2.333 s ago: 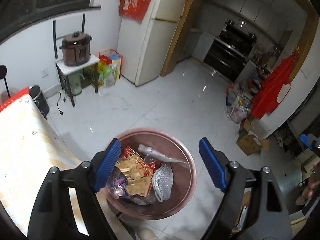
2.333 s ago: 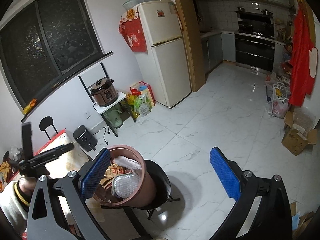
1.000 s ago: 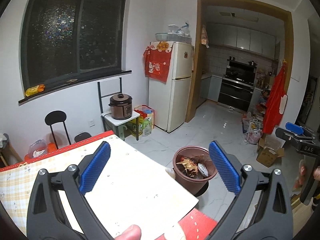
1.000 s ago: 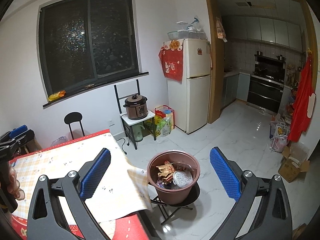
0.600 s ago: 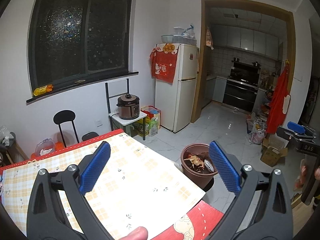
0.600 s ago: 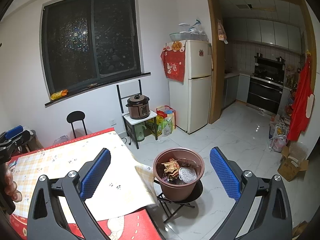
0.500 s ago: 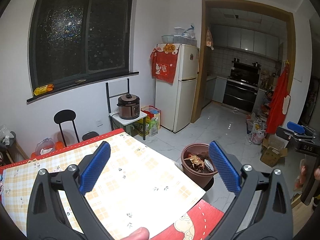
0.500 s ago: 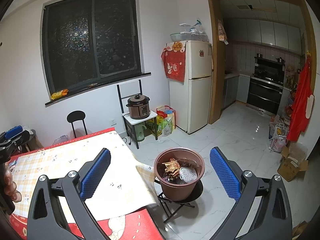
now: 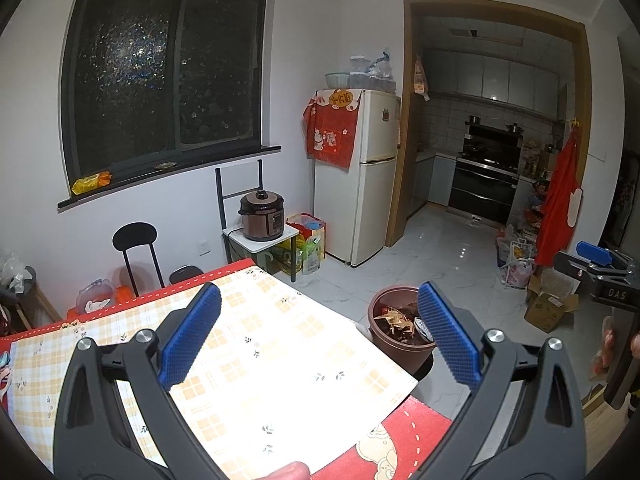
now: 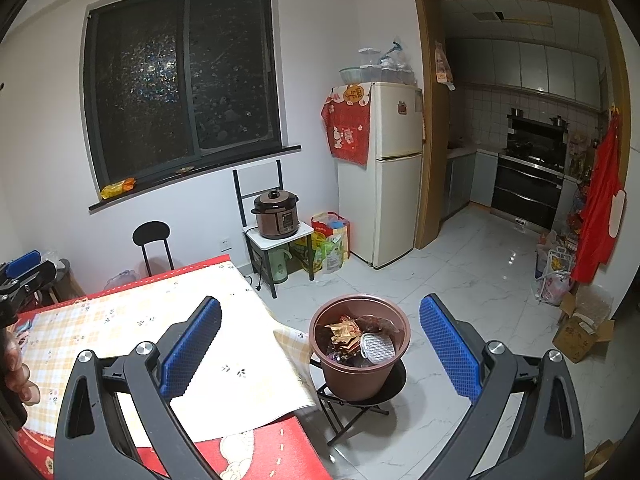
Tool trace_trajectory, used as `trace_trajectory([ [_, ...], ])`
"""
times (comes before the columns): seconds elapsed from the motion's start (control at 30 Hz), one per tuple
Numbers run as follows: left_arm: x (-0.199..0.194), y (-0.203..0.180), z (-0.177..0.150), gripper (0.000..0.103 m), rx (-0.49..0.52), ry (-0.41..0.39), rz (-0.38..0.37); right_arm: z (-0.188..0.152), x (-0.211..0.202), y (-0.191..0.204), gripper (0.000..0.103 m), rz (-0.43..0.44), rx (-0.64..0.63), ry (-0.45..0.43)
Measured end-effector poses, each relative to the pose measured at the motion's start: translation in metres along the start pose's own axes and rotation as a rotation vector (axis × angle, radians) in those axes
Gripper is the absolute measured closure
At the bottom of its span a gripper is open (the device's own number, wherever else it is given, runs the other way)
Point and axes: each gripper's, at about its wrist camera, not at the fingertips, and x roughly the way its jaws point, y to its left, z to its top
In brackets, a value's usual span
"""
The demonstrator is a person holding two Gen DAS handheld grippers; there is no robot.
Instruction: Collect trash
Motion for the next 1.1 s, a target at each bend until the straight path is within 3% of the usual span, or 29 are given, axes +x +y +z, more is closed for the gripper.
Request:
trace_trajectory([
  [1.1,0.026,-0.021,0.006,0.006,0.023,-0.015,-0.042,0.006,0.01,-0.009,0.005,-0.07,-0.011,0.03],
])
